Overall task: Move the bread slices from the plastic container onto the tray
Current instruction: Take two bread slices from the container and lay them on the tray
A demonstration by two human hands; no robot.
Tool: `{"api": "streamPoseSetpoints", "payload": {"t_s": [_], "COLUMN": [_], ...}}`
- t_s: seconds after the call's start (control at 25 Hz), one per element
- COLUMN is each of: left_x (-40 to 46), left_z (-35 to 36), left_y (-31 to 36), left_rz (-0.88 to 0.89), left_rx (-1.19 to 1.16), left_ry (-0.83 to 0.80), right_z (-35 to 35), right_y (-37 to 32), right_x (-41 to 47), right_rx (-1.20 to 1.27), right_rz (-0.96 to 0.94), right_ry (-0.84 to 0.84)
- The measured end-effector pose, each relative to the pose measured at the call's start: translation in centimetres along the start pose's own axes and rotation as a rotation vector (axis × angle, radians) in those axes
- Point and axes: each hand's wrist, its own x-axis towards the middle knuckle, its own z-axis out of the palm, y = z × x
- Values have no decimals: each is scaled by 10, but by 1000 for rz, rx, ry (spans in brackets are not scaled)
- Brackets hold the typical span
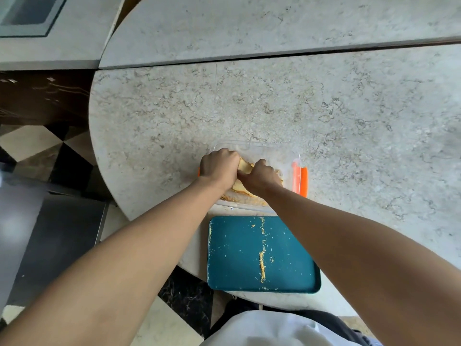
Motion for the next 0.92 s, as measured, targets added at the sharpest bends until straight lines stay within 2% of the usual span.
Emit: {"api": "streamPoseSetpoints", "payload": {"t_s": [0.12, 0.48, 0.6, 0.68, 0.76, 0.92], "left_x": [5, 12, 16, 18, 18, 18], "left_z": [2, 20, 22, 22, 23, 28], "left_y": [3, 12, 21, 27, 32, 35], "left_rz": [-8, -175, -273, -279, -259, -269], "left_rx": [-22, -385, -575, -657, -665, -649], "left_ry": [-20, -40, 2, -28, -65, -34], "right_z": [-4, -22, -20, -19, -19, -21], "right_y": [3, 22, 22, 21, 19, 15], "right_x": [-3, -14, -15, -17, -17, -17], "right_rx": [29, 215, 233, 248, 262, 277], "right_rz": [-10, 9, 0, 3, 27, 58], "right_ry": [22, 138, 136, 128, 141, 185]}}
